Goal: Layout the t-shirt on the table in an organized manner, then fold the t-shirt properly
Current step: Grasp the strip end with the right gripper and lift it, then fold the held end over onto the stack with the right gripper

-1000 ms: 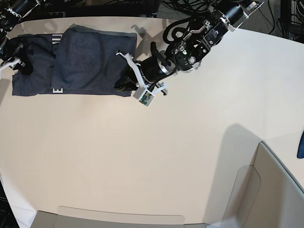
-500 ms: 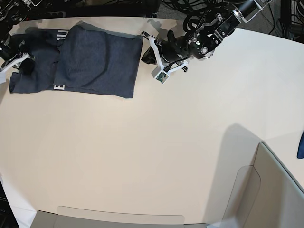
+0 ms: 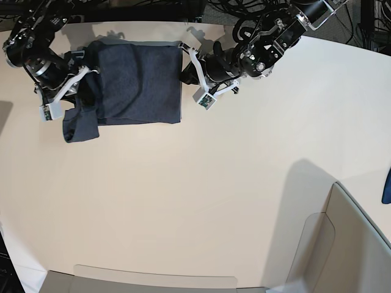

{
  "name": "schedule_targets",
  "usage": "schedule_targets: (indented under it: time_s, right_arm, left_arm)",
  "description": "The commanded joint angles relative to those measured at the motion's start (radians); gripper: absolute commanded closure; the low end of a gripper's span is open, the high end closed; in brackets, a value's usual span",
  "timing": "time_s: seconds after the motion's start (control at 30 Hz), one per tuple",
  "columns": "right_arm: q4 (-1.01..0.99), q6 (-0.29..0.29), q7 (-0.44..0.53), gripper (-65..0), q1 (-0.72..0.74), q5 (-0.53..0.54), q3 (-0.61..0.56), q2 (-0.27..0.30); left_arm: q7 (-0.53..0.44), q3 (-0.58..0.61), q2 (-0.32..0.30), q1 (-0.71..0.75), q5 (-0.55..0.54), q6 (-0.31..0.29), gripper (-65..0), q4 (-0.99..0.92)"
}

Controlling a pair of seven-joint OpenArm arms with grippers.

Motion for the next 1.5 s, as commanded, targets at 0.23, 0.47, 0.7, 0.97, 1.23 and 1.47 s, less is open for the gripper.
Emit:
schedule_targets:
  time_s: [0.23,0.47,0.7,0.97,1.23,1.47]
  right_arm:
    - [0.018,0.004,0.018,0.0,0.026,-0.162,-0.209,-0.079]
    - [0.016,0.004,0.018,0.0,0.024,-0.363,-0.394,-0.11]
    - [0.016,0.004,0.036,0.0,0.023,-0.604,-0.563,-0.155]
    - [0.016,0.004,0.036,0.0,0.027,-0.644,-0.601,-0.156]
    - [0.016,0.004,0.035,0.0,0.027,-0.659,-0.603,-0.158]
    - [0.016,0.004,0.03,-14.6,0.035,-0.661,-0.646,-0.178]
  left_arm:
    - [0.023,-0.002,-0.008,0.008,0.012,0.007,0.0,0.001]
    - [0.023,-0.002,-0.005,0.008,0.012,0.007,0.0,0.001]
    - [0.023,-0.002,-0.005,0.01,0.012,0.007,0.0,0.001]
    - [0.023,-0.002,-0.005,0.01,0.012,0.007,0.0,0.001]
    - [0.023,0.005,-0.005,0.01,0.012,0.007,0.0,0.001]
    - [0.023,0.004,-0.004,0.01,0.012,0.007,0.0,0.001]
